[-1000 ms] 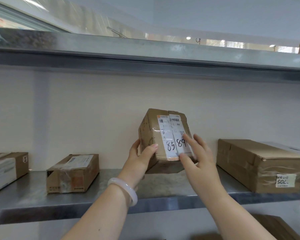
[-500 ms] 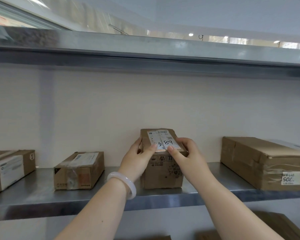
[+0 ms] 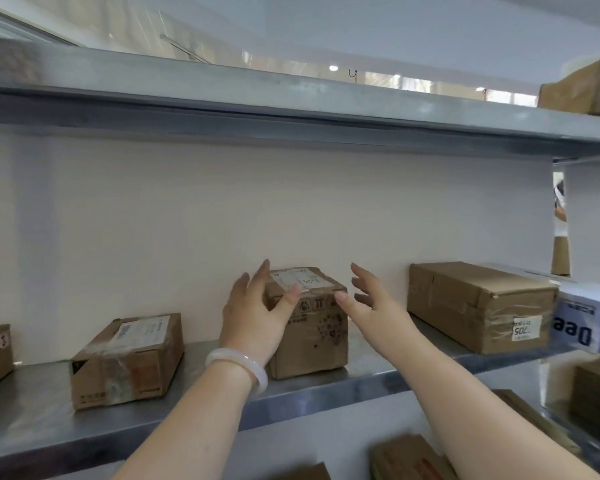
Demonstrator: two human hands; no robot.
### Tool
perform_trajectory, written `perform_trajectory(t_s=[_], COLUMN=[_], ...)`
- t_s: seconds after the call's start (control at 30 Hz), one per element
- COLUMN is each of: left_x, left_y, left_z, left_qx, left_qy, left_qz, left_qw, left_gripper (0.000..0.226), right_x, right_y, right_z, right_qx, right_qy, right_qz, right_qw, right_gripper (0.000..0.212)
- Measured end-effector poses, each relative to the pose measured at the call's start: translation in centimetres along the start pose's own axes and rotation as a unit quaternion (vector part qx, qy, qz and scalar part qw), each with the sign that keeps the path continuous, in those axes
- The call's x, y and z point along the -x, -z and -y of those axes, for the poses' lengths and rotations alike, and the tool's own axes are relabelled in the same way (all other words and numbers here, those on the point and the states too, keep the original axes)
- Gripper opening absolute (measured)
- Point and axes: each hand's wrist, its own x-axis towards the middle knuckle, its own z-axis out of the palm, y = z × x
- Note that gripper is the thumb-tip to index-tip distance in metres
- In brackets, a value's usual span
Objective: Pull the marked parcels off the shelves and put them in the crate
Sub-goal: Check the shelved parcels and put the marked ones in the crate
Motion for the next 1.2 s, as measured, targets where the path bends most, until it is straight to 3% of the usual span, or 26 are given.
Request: perform_trajectory(t_s=[0.1,0.17,0.37,0.73,0.87,1.1,1.2], left_x=[1.6,2.6,4.2,2.4,1.4,0.5,0.8], left_y=[-0.8,-2.2,-9.2,-23.4,-26.9,-28.8,-28.8], left_z=[-2.4,-4.6,-9.0,-15.1,-16.8,-17.7,-17.8], left_qx=[-0.096,-0.123,-0.072,-0.005,0.040,0.104,0.114], left_qy=[-0.146,-0.223,-0.264,-0.146,-0.073,0.027,0.039], left_qz=[-0.069,-0.059,0.053,0.115,0.110,0.080,0.061], left_qw=[0.982,0.965,0.960,0.983,0.990,0.991,0.991], left_gripper=[0.080,0.076,0.068,0.064,0.061,0.047,0.040], right_x=[1.4,2.2,3.0,-0.7,-2.4,-4.3,-4.6], right_y=[2.1,3.9,11.0,25.8,28.5,29.1,28.6], right_z=[-0.1,-0.3,-1.6,-9.5,-12.5,-15.0,-15.5], right_qx=[0.060,0.092,0.145,0.157,0.103,0.036,-0.023], right_qy=[0.039,0.057,0.086,0.020,-0.070,-0.081,-0.174], right_qz=[-0.060,-0.091,-0.145,-0.222,-0.177,-0.110,-0.094], right_qw=[0.996,0.990,0.975,0.962,0.976,0.990,0.980], right_gripper=[0.064,0.062,0.054,0.056,0.060,0.054,0.057])
